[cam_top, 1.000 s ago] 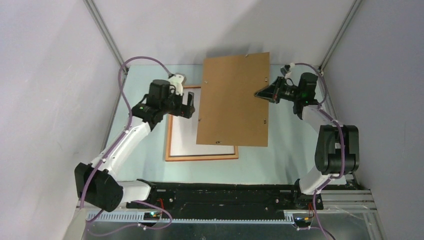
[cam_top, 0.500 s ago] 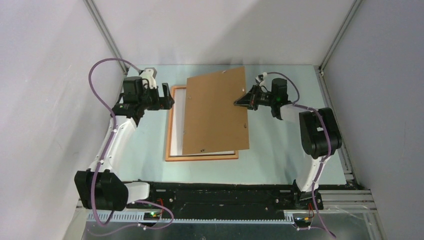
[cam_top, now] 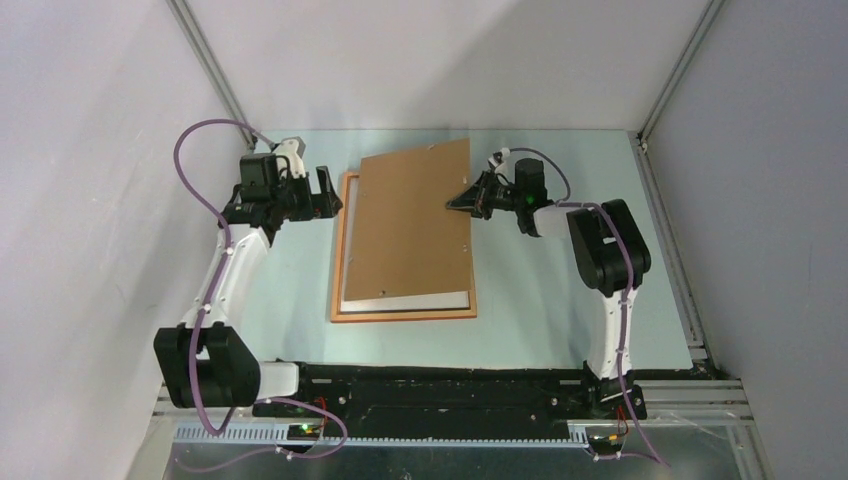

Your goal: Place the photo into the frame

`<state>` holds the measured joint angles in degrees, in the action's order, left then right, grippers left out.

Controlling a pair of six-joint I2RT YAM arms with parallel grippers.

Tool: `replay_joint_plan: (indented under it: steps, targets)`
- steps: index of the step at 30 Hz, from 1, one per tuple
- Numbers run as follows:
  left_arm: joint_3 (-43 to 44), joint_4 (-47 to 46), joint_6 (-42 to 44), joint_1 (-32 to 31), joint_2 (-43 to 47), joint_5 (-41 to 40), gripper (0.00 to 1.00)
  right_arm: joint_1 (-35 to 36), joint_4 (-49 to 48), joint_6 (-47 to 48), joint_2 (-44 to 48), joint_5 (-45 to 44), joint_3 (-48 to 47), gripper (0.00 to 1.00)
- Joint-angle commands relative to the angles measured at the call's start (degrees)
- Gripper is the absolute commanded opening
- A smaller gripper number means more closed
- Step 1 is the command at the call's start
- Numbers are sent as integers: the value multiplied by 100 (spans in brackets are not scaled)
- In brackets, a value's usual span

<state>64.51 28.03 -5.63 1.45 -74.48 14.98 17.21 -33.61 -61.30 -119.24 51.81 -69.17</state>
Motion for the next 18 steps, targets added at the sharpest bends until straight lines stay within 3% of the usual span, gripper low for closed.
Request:
replay_joint_plan:
  steps: [1, 18]
  targets:
    - [56, -121, -61, 54, -18, 138, 100, 80, -765, -395, -138, -24, -383, 0]
    - [40, -118, -111, 94, -49, 293, 100, 274, -993, -650, -490, 49, -493, 0]
